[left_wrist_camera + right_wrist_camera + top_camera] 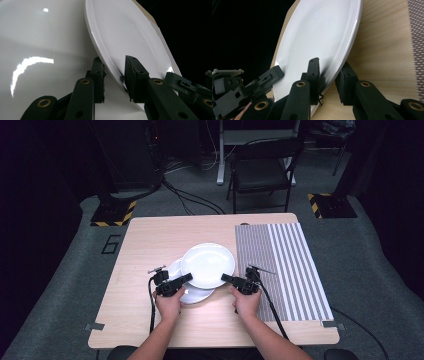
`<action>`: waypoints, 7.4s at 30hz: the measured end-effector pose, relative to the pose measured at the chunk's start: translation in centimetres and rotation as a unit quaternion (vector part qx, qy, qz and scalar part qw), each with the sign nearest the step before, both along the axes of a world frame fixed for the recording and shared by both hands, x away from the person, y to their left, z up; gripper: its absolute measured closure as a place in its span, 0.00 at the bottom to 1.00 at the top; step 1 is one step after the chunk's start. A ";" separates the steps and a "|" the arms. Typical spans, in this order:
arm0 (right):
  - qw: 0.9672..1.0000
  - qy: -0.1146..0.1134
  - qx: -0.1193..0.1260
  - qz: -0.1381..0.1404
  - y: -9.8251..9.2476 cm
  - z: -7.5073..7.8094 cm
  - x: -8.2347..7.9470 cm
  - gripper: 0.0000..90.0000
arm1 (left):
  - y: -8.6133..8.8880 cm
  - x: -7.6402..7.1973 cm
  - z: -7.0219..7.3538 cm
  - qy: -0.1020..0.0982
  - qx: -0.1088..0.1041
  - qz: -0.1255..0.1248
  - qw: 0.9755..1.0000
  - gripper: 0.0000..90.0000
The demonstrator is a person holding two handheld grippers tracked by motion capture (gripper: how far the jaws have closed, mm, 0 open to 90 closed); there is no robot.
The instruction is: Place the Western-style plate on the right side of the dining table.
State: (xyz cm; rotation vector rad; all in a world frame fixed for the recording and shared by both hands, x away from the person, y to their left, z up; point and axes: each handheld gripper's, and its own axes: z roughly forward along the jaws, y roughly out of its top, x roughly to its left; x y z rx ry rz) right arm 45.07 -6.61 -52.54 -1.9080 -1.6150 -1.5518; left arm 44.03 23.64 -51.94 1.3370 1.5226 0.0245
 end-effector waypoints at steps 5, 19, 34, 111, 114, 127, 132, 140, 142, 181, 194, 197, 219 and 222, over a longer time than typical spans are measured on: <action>1.000 -0.014 -0.003 0.005 0.1 0.4 -0.2 0.82 | 0.0 -0.3 0.4 -0.012 0.004 0.004 1.000 0.77; 1.000 -0.022 -0.008 0.015 0.1 1.4 -0.8 0.81 | -0.3 -0.9 1.1 -0.038 0.017 0.014 0.999 0.76; 0.998 -0.040 -0.034 0.028 -0.8 2.5 -0.7 0.78 | -1.4 -1.2 2.0 -0.045 0.028 0.009 0.999 0.75; 0.994 -0.095 -0.056 -0.015 -8.8 4.3 -2.6 0.75 | -9.6 0.0 4.2 -0.070 0.032 -0.037 0.996 0.75; 0.994 -0.094 -0.055 -0.016 -8.8 4.3 -2.6 0.75 | -9.7 0.0 4.2 -0.072 0.037 -0.040 0.996 0.75; 0.994 -0.092 -0.060 -0.027 -9.8 3.9 -3.0 0.74 | -10.8 0.2 3.7 -0.073 0.036 -0.048 0.996 0.74; 0.993 -0.092 -0.059 -0.034 -10.2 4.0 -3.3 0.74 | -11.3 0.3 3.7 -0.075 0.032 -0.051 0.995 0.74; 0.993 -0.090 -0.062 -0.044 -10.9 3.9 -3.5 0.74 | -12.1 0.6 3.6 -0.074 0.036 -0.060 0.995 0.74; 0.993 -0.088 -0.061 -0.047 -11.1 3.9 -3.6 0.74 | -12.5 0.6 3.6 -0.072 0.032 -0.059 0.995 0.74; 0.989 -0.079 -0.080 -0.094 -14.4 3.3 -4.5 0.73 | -16.6 1.8 2.5 -0.073 0.035 -0.091 0.993 0.73; 0.988 -0.078 -0.082 -0.109 -15.6 2.7 -4.8 0.73 | -17.9 2.2 2.0 -0.070 0.035 -0.104 0.992 0.73; 0.986 -0.085 -0.088 -0.110 -15.9 2.5 -4.8 0.73 | -18.3 2.3 1.8 -0.068 0.031 -0.104 0.992 0.73; 0.985 -0.067 -0.093 -0.130 -17.2 1.7 -4.4 0.73 | -19.9 3.2 0.6 -0.062 0.031 -0.113 0.991 0.73; 0.984 -0.069 -0.100 -0.133 -17.4 1.5 -4.3 0.73 | -20.3 3.4 0.3 -0.058 0.032 -0.113 0.991 0.73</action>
